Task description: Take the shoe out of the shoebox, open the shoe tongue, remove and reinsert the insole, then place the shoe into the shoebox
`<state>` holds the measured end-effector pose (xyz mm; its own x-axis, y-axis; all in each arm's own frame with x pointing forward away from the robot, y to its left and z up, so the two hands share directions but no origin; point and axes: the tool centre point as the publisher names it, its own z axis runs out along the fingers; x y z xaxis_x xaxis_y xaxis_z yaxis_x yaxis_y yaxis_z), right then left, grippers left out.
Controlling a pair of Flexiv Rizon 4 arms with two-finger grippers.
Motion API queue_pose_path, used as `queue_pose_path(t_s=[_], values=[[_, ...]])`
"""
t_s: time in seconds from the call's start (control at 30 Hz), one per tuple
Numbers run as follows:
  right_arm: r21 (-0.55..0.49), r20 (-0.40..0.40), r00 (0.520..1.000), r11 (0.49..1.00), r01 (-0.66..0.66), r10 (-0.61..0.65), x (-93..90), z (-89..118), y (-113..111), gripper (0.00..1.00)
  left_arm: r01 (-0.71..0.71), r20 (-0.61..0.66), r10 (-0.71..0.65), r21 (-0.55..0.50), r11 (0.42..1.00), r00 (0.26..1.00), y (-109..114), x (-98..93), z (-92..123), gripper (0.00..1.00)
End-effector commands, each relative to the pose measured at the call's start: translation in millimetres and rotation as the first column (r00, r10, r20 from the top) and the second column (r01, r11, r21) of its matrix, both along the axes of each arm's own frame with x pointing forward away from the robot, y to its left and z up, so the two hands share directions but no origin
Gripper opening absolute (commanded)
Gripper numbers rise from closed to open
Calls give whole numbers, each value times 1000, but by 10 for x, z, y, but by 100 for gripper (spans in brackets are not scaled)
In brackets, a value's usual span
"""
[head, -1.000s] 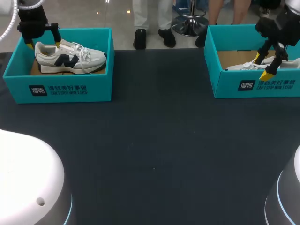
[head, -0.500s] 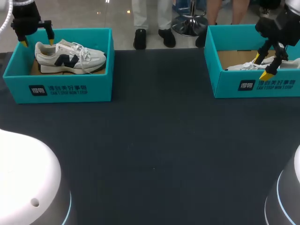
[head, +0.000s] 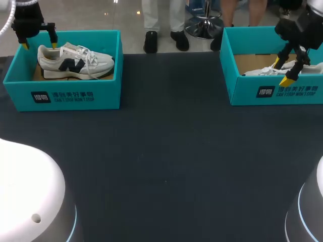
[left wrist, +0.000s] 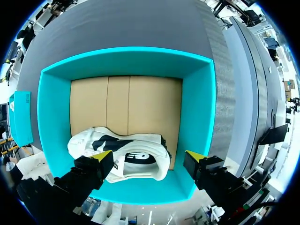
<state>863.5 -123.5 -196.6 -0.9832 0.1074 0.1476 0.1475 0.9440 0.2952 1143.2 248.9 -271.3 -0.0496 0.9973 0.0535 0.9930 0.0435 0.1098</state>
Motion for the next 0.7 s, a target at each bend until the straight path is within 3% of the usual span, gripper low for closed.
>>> queue_pose_path(t_s=[0.03,0.07,0.23,0.33,0.43,0.57,0.7], values=[[-2,-1,1000,1000,-1,1,10,-2,0,100,-4,-5,4,24,1000,1000,66,107,-20,100],[-2,-1,1000,1000,-1,1,10,-2,0,100,-2,-18,2,6,1000,1000,104,141,-30,100],[-2,-1,1000,1000,-1,1,10,-2,0,100,18,-24,-18,6,1000,1000,185,222,-95,75],[-2,-1,1000,1000,-1,1,10,-2,0,100,24,-36,-24,0,1000,999,204,285,-138,50],[-2,-1,1000,1000,-1,1,10,-2,0,100,35,-39,-35,-2,999,999,205,318,-165,54],[-2,-1,1000,1000,-1,1,10,-2,0,100,39,-38,-39,1,999,999,231,393,-216,47],[-2,-1,1000,1000,-1,1,10,-2,0,100,43,-43,-42,4,999,998,278,485,-271,47]])
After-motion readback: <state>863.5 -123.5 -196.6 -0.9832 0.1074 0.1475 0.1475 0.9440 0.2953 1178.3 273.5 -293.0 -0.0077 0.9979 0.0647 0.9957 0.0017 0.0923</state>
